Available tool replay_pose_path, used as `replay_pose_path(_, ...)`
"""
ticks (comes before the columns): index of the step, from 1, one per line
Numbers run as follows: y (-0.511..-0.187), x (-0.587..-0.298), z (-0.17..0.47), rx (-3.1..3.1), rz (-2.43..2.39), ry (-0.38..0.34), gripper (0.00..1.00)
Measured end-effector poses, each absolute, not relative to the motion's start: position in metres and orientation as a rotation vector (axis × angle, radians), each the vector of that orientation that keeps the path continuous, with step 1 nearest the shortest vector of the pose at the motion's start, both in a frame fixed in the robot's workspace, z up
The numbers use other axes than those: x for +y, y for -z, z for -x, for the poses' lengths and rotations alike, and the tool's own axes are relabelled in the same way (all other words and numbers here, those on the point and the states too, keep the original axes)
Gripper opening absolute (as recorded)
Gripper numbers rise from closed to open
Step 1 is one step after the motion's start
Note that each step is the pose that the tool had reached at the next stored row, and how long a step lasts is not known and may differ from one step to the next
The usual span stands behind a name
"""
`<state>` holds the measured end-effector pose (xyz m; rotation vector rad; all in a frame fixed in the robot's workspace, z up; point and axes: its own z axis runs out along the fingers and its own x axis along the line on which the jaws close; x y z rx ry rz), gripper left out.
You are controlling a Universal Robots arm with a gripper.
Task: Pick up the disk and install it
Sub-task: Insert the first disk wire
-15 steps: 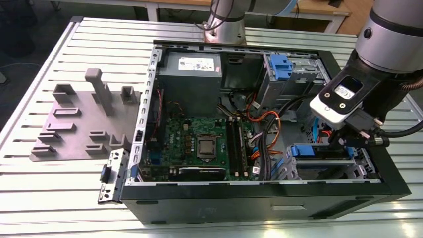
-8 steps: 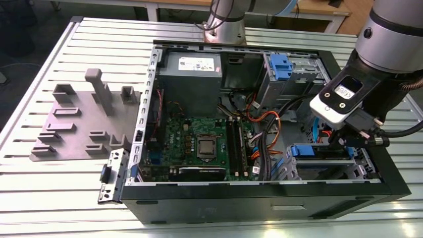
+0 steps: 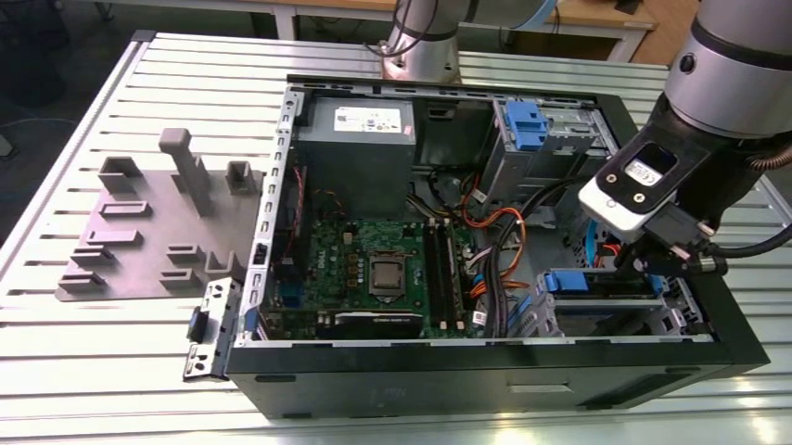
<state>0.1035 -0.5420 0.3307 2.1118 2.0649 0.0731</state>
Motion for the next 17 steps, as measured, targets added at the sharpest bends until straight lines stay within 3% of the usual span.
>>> replay_pose_path(17, -0.3269, -0.5420, -0.1034, 2.064, -2.113, -0.074, 0.17)
